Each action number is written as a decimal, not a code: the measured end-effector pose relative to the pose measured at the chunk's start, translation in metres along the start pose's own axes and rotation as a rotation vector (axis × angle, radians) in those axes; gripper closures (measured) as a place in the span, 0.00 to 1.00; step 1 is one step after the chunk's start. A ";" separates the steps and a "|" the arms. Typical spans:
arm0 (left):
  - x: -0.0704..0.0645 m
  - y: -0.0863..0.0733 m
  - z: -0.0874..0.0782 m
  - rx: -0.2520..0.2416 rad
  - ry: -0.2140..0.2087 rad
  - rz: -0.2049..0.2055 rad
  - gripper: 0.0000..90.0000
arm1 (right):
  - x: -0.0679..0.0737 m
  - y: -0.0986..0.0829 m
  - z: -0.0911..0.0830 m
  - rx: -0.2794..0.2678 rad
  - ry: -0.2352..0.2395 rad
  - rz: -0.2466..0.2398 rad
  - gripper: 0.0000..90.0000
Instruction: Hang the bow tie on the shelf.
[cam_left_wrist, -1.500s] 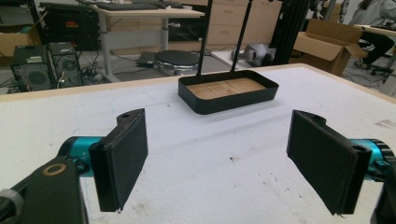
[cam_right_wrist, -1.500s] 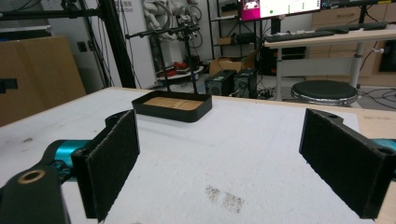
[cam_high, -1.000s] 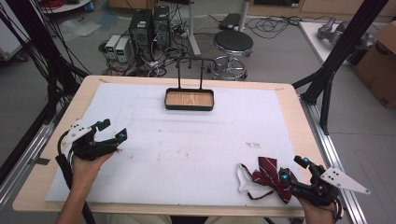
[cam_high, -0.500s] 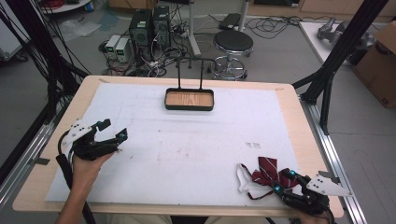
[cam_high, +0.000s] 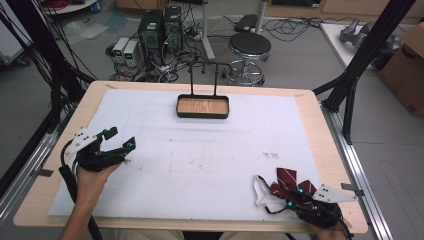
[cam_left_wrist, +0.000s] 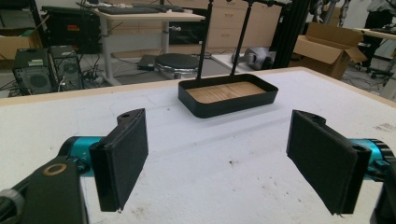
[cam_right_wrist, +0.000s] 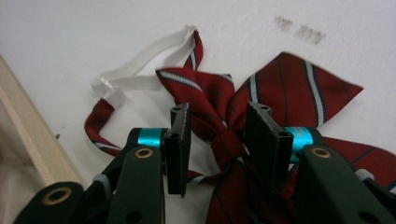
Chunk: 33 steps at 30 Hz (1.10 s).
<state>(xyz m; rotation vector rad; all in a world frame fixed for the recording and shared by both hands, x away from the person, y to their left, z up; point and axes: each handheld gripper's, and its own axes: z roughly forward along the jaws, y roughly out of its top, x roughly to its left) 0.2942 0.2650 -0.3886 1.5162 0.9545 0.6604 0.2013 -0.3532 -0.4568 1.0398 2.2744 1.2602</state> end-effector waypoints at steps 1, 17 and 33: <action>0.000 0.000 0.000 0.000 0.000 0.001 0.23 | 0.000 0.000 0.000 0.000 0.000 0.000 0.69; 0.001 0.000 0.000 0.002 0.000 0.001 0.23 | -0.003 0.019 0.001 -0.041 -0.082 0.020 0.85; 0.004 0.002 -0.002 -0.010 0.014 -0.006 0.23 | -0.001 0.079 0.011 -0.153 -0.096 -0.045 0.85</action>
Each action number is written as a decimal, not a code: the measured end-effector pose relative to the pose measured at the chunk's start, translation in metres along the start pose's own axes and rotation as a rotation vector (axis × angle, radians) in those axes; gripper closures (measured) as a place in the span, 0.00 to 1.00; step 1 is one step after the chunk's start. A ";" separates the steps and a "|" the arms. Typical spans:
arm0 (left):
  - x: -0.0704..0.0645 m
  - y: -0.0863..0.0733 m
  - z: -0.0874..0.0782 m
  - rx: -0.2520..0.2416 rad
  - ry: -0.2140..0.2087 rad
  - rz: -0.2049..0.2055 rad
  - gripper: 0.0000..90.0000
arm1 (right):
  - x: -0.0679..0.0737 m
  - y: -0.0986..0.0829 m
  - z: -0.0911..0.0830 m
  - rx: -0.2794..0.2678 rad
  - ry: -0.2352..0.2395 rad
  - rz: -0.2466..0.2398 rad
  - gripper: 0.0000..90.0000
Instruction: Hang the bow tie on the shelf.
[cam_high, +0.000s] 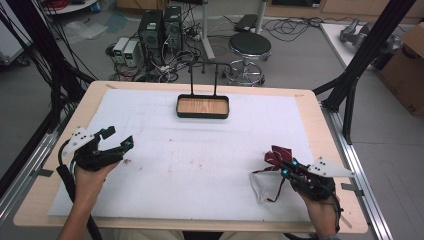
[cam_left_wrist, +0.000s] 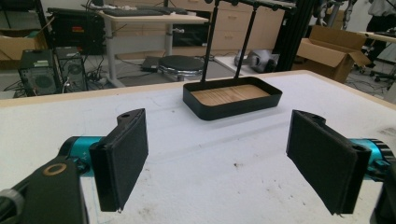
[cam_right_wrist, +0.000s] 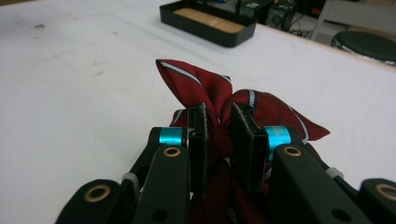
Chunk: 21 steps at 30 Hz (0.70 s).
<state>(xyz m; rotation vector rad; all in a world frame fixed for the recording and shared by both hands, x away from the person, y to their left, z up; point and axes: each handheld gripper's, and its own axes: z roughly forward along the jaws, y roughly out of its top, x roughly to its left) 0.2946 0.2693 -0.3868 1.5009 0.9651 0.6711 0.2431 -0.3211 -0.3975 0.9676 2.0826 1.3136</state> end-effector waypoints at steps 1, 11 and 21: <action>0.000 0.000 0.000 0.002 -0.002 0.006 0.23 | 0.000 0.009 0.003 -0.017 -0.001 -0.008 0.85; 0.005 0.000 -0.002 -0.006 0.017 -0.004 0.23 | -0.004 0.041 0.025 -0.077 -0.001 -0.026 0.85; 0.003 -0.003 0.003 0.015 0.008 0.012 0.23 | -0.021 0.071 0.050 -0.100 -0.012 -0.029 0.85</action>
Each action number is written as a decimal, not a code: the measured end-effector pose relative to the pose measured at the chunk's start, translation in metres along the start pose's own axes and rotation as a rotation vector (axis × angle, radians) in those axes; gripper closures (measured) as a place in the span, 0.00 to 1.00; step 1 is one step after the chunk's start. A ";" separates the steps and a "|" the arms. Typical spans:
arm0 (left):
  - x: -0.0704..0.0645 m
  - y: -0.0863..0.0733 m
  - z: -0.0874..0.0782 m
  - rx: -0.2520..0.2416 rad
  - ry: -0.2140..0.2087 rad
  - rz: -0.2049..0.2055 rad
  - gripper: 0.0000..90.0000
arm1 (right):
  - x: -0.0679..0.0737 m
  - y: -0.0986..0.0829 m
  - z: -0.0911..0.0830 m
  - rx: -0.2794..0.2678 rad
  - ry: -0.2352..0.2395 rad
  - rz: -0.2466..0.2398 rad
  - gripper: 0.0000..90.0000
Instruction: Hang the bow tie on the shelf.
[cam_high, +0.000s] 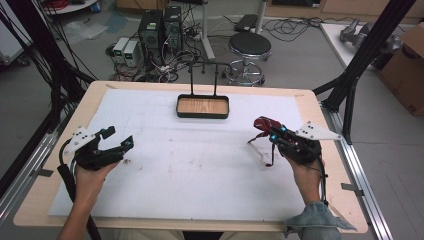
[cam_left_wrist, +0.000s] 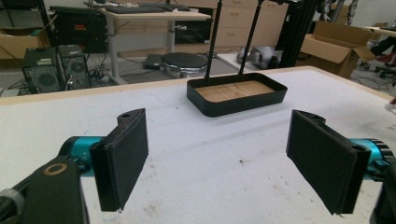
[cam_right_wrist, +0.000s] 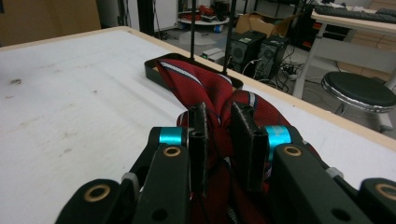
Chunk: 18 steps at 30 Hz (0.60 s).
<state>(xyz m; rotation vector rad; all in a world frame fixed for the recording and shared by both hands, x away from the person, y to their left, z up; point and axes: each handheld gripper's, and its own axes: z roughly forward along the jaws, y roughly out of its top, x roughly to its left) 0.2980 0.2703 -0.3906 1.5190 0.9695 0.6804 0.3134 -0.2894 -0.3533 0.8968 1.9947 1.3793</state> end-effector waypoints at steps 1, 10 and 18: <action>0.000 0.000 0.000 0.000 0.000 0.000 0.24 | 0.000 0.000 0.000 0.000 0.000 0.000 0.85; -0.001 -0.001 0.002 0.010 -0.011 0.003 0.24 | -0.010 0.020 0.024 -0.033 -0.008 0.001 0.85; 0.000 -0.002 0.004 0.022 -0.004 0.008 0.24 | -0.021 0.032 0.046 -0.079 0.015 0.011 0.85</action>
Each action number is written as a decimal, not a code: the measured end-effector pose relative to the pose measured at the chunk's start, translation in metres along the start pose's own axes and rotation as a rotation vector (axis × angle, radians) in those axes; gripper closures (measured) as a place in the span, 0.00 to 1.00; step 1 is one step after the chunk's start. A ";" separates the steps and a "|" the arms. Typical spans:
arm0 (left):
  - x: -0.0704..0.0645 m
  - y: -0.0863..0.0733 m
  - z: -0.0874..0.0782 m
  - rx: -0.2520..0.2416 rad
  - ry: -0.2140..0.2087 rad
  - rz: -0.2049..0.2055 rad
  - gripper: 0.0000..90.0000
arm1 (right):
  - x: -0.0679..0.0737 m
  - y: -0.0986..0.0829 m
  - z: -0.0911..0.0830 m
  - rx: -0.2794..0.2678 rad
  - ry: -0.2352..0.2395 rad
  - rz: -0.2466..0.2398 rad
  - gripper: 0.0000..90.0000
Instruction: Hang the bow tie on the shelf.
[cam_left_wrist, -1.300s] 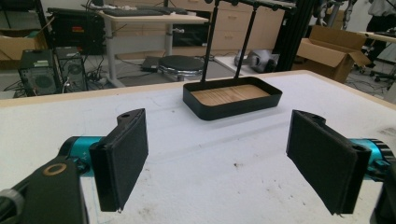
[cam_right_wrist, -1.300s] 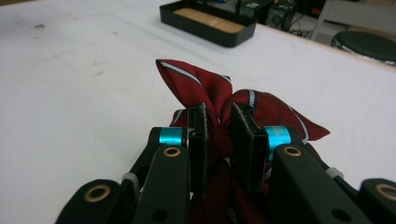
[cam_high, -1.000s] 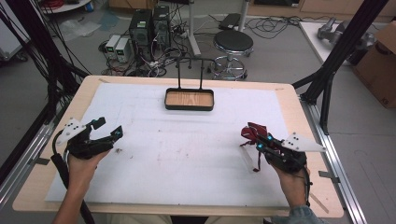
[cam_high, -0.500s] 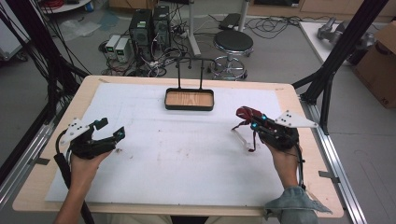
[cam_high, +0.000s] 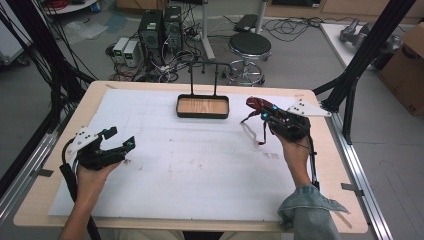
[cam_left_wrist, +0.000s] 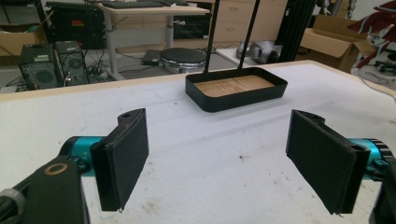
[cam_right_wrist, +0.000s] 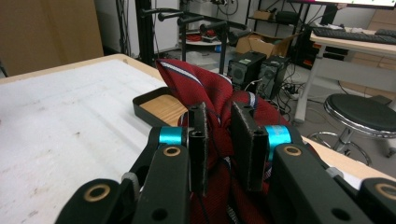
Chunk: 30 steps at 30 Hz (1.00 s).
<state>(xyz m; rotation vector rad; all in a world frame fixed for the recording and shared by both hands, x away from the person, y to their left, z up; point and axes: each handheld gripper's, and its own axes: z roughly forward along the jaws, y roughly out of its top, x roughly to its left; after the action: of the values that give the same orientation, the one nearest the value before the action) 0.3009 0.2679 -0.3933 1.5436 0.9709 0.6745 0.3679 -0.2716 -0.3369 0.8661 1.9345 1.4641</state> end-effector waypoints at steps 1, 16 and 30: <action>0.000 0.000 0.000 0.000 0.000 0.000 0.24 | 0.000 0.000 0.000 0.000 0.000 0.000 0.85; -0.001 0.000 0.002 -0.004 -0.004 -0.003 0.24 | -0.005 0.032 0.039 -0.059 0.003 0.010 0.85; -0.001 -0.001 0.003 -0.007 -0.011 -0.002 0.24 | -0.007 0.050 0.079 -0.083 -0.003 0.004 0.85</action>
<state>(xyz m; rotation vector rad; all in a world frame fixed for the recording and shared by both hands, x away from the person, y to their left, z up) 0.3027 0.2657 -0.3944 1.5391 0.9606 0.6668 0.4399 -0.2195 -0.3077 0.8351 1.8567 1.5338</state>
